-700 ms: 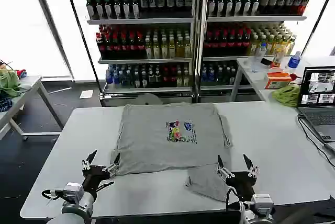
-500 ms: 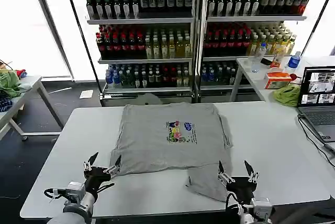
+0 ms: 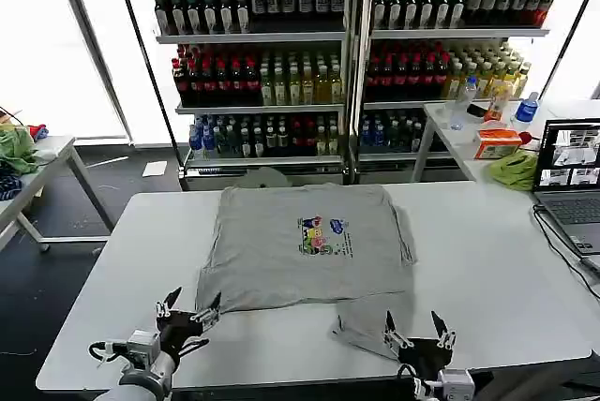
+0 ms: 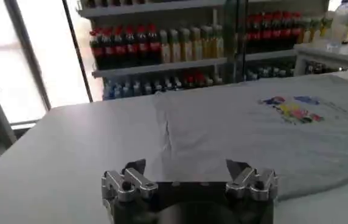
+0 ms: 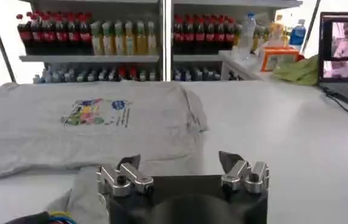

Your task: Fold and organize the clothes.

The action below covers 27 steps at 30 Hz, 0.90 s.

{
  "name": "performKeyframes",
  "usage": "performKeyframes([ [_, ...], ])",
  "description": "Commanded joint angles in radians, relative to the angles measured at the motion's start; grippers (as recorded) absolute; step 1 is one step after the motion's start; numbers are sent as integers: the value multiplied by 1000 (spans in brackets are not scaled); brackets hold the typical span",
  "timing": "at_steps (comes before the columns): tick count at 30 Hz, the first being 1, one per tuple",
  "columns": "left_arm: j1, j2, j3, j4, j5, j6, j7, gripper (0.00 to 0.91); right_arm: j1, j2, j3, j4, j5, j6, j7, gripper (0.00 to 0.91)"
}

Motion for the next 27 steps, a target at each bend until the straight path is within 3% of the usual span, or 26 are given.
performKeyframes([
  [1,-2,-4,6,19,-2,4,1,907,-5,0,-10,-6,1,-3,8,907],
  [27,-12,-18,12,79,-1,-5,-3,907,-14,10,-33,-44,-9,-4,36,907],
])
